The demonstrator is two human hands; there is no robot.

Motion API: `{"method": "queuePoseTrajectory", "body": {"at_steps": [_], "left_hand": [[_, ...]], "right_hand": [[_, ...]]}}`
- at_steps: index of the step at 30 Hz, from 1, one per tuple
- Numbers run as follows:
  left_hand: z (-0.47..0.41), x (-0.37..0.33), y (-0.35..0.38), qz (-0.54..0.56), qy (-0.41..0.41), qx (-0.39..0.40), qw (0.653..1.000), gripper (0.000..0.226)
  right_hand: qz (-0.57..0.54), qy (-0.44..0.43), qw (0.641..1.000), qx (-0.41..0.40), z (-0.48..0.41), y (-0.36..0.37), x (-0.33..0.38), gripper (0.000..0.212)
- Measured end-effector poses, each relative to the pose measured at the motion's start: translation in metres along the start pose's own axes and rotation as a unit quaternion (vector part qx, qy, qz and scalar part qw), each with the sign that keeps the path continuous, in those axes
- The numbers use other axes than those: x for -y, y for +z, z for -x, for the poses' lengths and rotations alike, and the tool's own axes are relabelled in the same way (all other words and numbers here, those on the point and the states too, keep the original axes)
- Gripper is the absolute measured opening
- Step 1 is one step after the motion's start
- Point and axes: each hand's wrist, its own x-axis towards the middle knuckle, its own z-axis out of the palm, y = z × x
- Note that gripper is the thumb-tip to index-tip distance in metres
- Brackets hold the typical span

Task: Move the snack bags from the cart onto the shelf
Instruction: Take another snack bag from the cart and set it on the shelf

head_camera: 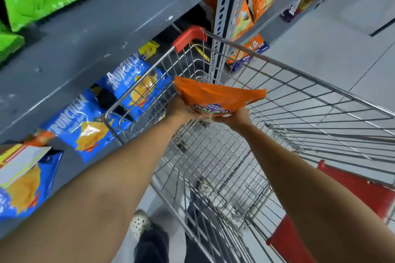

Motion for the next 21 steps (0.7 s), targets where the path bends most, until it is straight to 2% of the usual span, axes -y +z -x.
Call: {"method": "queuePoseTrajectory", "body": {"at_steps": [3,6,8,10,11,15,18,21], "left_hand": [[0.029,0.000,-0.013,-0.050,0.030,0.014,0.998,0.079],[0.066,-0.003,-0.036,-0.085,0.099,0.020,0.991,0.077],[0.096,-0.008,-0.057,-0.086,0.144,0.009,0.986,0.069],[0.132,-0.011,-0.083,-0.088,0.184,-0.011,0.979,0.063],[0.151,-0.011,-0.097,-0.079,0.203,-0.023,0.976,0.063],[0.227,0.015,-0.157,-0.008,0.256,-0.071,0.964,0.056],[0.283,0.051,-0.192,0.074,0.287,-0.163,0.941,0.054],[0.326,0.062,-0.229,0.085,0.322,-0.205,0.921,0.029]], "right_hand": [[0.030,-0.008,0.999,0.019,0.032,-0.003,-0.006,0.072],[0.022,-0.025,0.999,0.020,0.072,-0.011,0.003,0.076],[-0.011,-0.040,0.999,0.012,0.103,-0.018,0.019,0.069],[-0.045,-0.075,0.996,0.004,0.137,-0.026,0.039,0.051],[-0.047,-0.103,0.994,-0.004,0.153,-0.030,0.050,0.043],[-0.042,-0.210,0.977,-0.027,0.214,-0.032,0.101,0.036],[-0.007,-0.277,0.960,-0.042,0.256,-0.023,0.149,0.032],[0.014,-0.349,0.937,-0.004,0.296,-0.012,0.192,0.030]]}}
